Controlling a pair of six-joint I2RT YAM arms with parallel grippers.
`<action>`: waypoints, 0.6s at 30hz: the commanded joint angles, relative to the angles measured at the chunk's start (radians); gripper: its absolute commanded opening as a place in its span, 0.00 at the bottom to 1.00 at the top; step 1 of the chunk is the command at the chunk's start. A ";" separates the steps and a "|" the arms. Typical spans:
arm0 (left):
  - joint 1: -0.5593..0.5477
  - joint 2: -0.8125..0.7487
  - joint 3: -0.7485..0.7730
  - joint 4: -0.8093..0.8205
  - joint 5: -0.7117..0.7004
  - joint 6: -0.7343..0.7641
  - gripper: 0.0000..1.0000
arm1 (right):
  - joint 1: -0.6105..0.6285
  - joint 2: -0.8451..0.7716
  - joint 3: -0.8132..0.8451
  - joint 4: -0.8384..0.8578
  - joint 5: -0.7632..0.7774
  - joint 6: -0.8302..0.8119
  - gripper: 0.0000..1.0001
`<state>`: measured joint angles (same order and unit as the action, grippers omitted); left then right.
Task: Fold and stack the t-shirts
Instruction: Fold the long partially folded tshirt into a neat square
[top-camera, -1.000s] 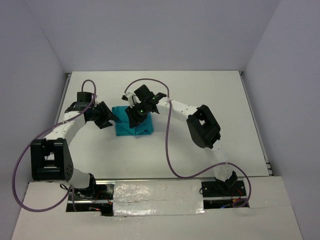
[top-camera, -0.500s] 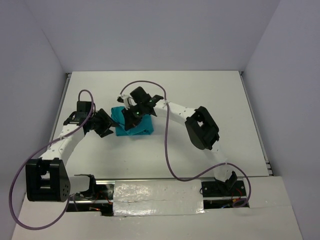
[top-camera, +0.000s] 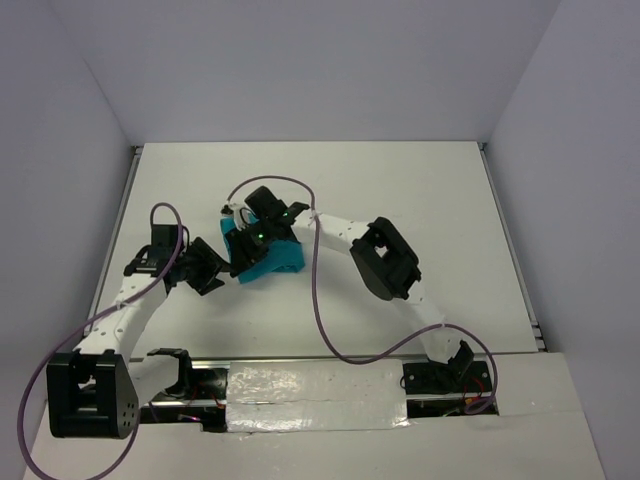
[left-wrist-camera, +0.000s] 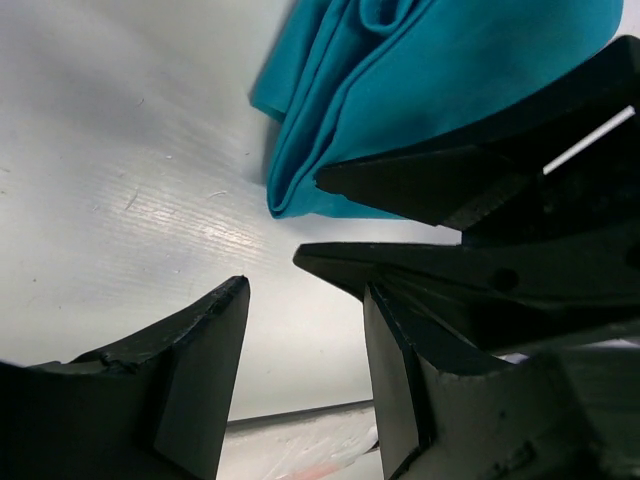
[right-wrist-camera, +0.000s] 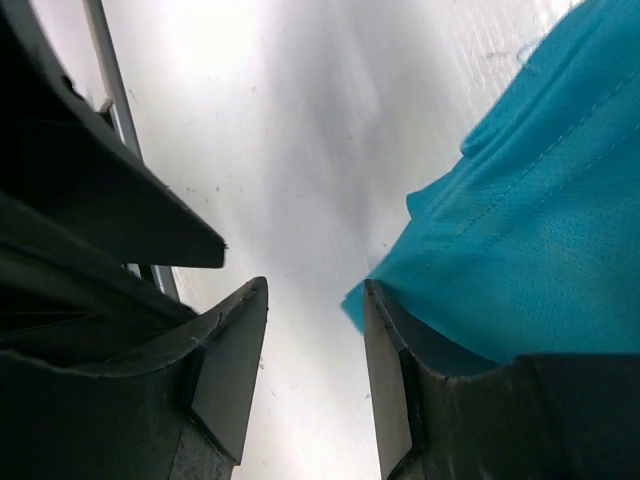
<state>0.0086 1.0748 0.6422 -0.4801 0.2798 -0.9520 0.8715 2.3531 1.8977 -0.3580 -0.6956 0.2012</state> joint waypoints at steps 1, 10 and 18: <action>0.001 -0.033 -0.009 0.000 -0.008 -0.030 0.62 | -0.017 -0.014 0.055 0.066 -0.058 0.030 0.51; -0.044 0.068 -0.035 0.103 0.024 -0.042 0.60 | -0.210 -0.245 -0.098 0.077 -0.088 -0.043 0.50; -0.093 0.290 0.059 0.186 -0.013 0.015 0.61 | -0.253 -0.344 -0.207 0.028 -0.076 -0.146 0.57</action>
<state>-0.0673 1.3289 0.6388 -0.3489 0.2913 -0.9691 0.5930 2.0506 1.7248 -0.3164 -0.7597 0.1162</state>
